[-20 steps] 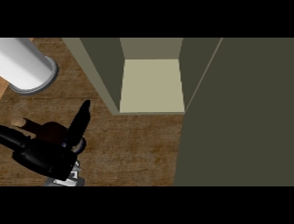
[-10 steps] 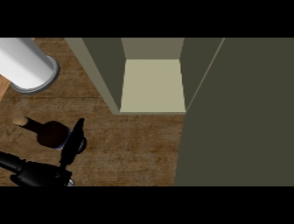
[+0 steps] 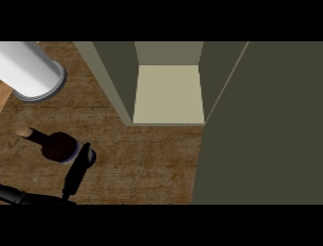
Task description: Pick up the wine, place it into the cabinet and close the cabinet
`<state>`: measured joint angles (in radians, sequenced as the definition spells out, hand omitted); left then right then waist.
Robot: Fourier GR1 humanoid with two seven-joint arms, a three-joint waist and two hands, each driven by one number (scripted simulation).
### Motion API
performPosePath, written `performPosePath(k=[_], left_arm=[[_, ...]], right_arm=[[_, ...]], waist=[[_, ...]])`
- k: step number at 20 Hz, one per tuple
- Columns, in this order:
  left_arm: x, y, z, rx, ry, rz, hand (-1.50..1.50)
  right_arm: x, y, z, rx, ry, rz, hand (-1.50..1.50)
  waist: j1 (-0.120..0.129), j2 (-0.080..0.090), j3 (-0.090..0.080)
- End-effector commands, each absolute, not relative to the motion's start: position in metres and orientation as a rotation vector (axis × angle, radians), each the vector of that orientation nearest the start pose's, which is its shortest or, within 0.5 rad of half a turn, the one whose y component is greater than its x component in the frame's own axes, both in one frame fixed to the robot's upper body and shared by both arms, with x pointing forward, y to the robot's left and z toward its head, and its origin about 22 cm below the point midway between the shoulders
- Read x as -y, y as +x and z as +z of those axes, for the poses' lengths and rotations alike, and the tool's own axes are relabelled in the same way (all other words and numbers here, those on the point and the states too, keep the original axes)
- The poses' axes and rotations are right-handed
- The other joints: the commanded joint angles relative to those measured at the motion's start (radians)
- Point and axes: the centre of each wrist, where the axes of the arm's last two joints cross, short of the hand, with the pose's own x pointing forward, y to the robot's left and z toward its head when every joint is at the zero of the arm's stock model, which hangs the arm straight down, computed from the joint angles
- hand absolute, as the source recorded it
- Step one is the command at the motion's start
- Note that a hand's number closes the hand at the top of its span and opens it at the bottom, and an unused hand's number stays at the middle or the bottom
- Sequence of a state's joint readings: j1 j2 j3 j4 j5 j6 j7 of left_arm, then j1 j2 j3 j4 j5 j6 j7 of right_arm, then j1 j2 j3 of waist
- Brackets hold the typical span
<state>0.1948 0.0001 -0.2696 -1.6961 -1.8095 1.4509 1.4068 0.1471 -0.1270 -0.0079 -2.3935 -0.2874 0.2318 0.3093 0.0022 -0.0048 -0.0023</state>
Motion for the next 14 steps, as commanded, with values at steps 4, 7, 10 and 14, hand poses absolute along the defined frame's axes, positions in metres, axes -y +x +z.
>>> performPosePath(k=[4, 7, 10, 14], left_arm=[[-0.170, 0.198, -0.016, 1.454, 1.297, 0.780, -1.50], [-0.172, 0.201, -0.019, 1.426, 1.294, 0.790, -1.50], [-0.174, 0.206, -0.022, 1.413, 1.301, 0.786, -1.50], [-0.172, 0.207, -0.020, 1.411, 1.283, 0.794, -1.50]], right_arm=[[0.243, 0.147, 0.176, 1.964, 0.327, 0.257, -1.50], [0.240, 0.133, 0.180, 1.963, 0.338, 0.234, -1.50], [0.246, 0.137, 0.174, 1.973, 0.318, 0.258, -1.50], [0.247, 0.140, 0.184, 1.985, 0.344, 0.257, -1.50]], waist=[[0.004, 0.002, 0.000], [-0.002, 0.000, -0.001], [-0.002, 0.000, -0.002], [-0.001, 0.000, -0.002]])
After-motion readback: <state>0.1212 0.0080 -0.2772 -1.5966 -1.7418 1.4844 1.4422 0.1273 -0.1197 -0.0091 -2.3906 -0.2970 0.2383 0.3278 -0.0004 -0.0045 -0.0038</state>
